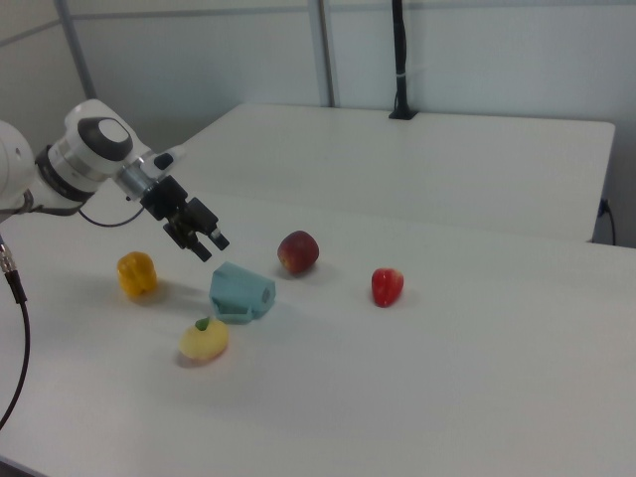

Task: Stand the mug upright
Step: 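Close the gripper on the cup's base end and grip it, then lift the cup and rotate it so its opening faces up, then carry the upright cup aside and lower it onto the table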

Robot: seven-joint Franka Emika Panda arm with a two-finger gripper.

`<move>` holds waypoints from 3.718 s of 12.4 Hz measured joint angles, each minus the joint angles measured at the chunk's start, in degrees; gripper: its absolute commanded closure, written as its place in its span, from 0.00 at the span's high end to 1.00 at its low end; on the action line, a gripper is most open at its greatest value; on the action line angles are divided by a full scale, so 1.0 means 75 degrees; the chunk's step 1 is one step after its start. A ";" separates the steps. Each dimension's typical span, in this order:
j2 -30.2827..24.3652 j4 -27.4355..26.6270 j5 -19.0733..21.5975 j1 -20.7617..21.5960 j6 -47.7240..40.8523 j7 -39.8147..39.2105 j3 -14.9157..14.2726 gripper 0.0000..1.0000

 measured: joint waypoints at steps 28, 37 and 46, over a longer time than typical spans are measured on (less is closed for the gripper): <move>-0.0987 -0.0628 0.1907 -0.1152 0.0064 -0.2777 -0.0006 0.00; -0.3045 -0.1373 0.5858 -0.2573 -0.0459 -0.7793 -0.1513 0.00; -0.2641 -0.3121 0.5944 -0.2878 0.1243 -1.0269 -0.3373 0.00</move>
